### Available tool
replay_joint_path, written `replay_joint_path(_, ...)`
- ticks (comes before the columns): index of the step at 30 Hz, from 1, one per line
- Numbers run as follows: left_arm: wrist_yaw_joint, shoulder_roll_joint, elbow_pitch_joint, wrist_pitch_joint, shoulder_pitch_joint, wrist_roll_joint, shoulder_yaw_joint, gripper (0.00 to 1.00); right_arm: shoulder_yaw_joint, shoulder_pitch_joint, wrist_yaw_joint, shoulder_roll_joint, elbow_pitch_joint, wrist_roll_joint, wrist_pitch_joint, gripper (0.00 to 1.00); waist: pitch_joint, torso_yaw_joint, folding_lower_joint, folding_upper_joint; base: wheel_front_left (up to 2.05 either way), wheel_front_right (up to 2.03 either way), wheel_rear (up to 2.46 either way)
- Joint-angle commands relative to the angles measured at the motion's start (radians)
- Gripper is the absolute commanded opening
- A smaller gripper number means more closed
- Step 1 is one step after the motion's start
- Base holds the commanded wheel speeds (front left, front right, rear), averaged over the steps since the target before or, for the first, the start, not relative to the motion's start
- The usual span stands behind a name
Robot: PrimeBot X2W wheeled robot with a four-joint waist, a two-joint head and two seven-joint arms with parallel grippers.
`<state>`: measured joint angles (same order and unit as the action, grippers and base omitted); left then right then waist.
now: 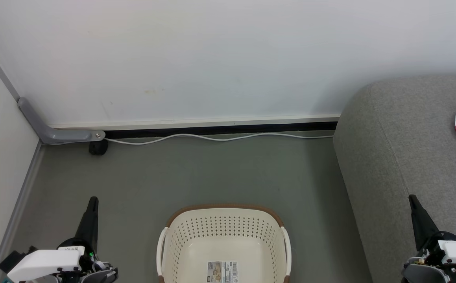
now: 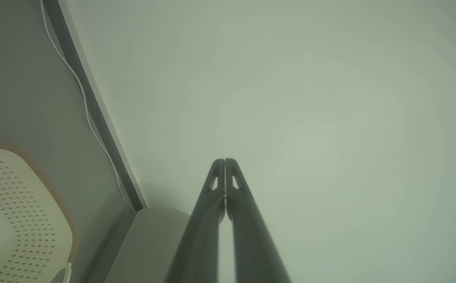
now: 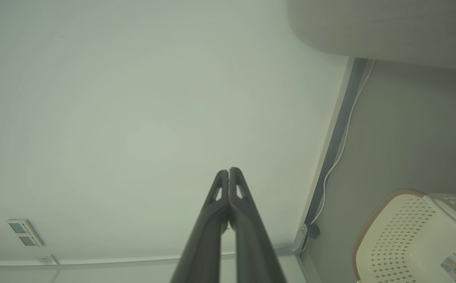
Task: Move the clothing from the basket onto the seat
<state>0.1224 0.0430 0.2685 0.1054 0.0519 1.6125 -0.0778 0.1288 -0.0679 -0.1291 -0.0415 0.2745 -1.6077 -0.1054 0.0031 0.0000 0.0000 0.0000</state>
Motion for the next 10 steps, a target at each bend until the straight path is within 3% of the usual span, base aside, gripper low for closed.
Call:
replay_joint_path(1,0.008,0.01,-0.024,0.005,0.056,-0.001,-0.033,0.0,-0.016,-0.04,-0.002,-0.01,-0.03,-0.002,-0.007,0.0,0.0,0.0,0.0,0.0,0.0,0.0,0.0)
replay_joint_path(10,0.008,0.01,-0.023,0.006,0.056,-0.002,-0.033,0.0,-0.016,-0.04,-0.002,-0.01,-0.03,-0.001,-0.007,0.0,0.0,0.0,0.0,0.0,0.0,0.0,0.0)
